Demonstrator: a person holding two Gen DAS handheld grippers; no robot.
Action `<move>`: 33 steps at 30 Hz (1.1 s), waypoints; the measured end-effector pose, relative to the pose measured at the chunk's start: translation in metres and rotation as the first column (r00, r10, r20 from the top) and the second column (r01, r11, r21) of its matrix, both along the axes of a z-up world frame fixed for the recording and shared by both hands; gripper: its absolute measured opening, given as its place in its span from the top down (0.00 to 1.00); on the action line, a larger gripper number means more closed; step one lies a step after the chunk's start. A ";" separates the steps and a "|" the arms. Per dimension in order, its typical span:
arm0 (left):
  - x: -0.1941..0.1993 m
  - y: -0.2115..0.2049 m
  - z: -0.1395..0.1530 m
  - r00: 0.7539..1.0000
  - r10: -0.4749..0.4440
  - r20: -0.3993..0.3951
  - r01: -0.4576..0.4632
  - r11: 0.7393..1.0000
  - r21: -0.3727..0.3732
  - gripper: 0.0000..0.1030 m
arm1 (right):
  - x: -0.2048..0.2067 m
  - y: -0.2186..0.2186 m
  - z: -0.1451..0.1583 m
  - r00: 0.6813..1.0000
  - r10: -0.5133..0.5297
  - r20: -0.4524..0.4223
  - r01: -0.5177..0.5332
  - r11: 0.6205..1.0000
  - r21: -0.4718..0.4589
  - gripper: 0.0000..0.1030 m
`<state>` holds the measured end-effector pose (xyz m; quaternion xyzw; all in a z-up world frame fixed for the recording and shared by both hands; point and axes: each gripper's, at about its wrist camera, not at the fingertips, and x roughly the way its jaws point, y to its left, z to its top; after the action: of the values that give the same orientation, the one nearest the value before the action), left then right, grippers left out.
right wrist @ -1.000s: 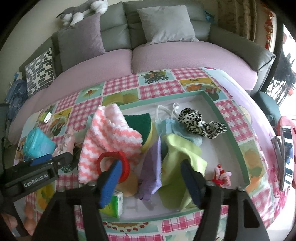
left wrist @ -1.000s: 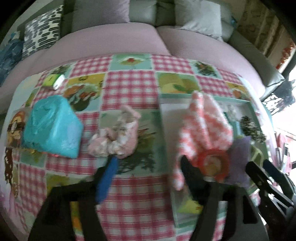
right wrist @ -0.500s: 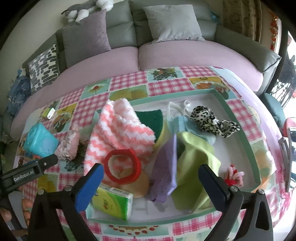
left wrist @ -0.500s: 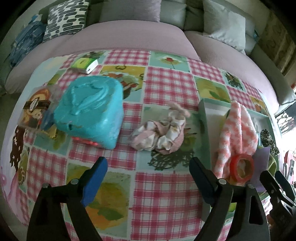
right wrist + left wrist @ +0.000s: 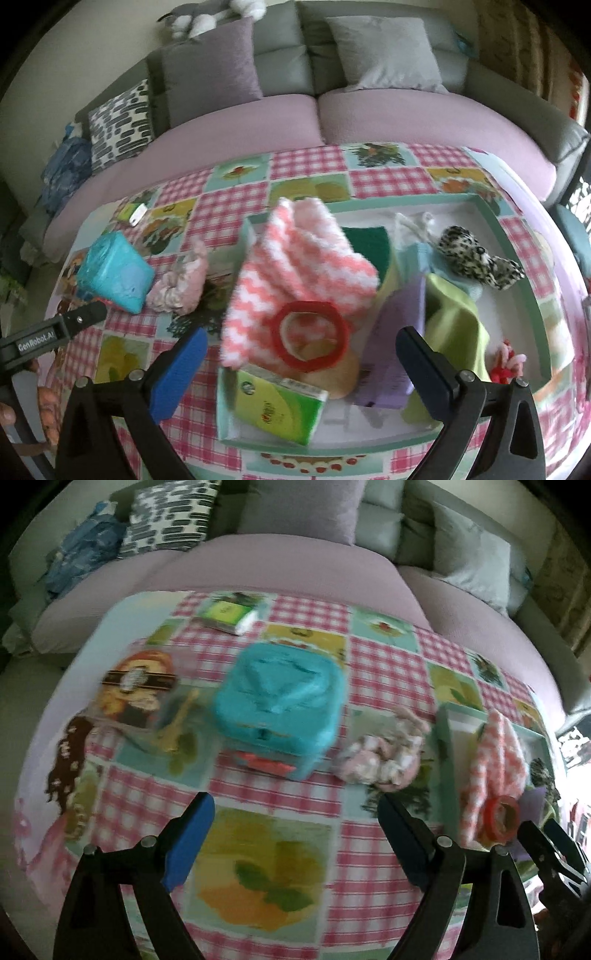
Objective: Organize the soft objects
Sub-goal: 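Move both open tools back toward the pink floral scrunchie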
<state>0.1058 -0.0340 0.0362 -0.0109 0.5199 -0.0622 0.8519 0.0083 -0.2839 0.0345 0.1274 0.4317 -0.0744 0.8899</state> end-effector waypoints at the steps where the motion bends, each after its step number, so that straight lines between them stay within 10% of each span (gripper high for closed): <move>1: 0.000 0.007 0.001 1.000 0.017 0.001 -0.017 1.000 -0.004 0.12 | 0.001 0.003 -0.001 1.000 0.008 -0.003 -0.008 1.000 0.002 0.00; 33: 0.017 0.077 -0.004 0.987 0.162 -0.021 -0.161 0.987 0.024 0.12 | 0.051 0.092 -0.011 0.978 0.199 -0.056 -0.200 0.980 -0.019 0.00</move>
<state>0.1233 0.0426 0.0325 -0.0441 0.5279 0.0129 0.8481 0.0594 -0.1915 0.0240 0.0707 0.4651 0.0065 0.8824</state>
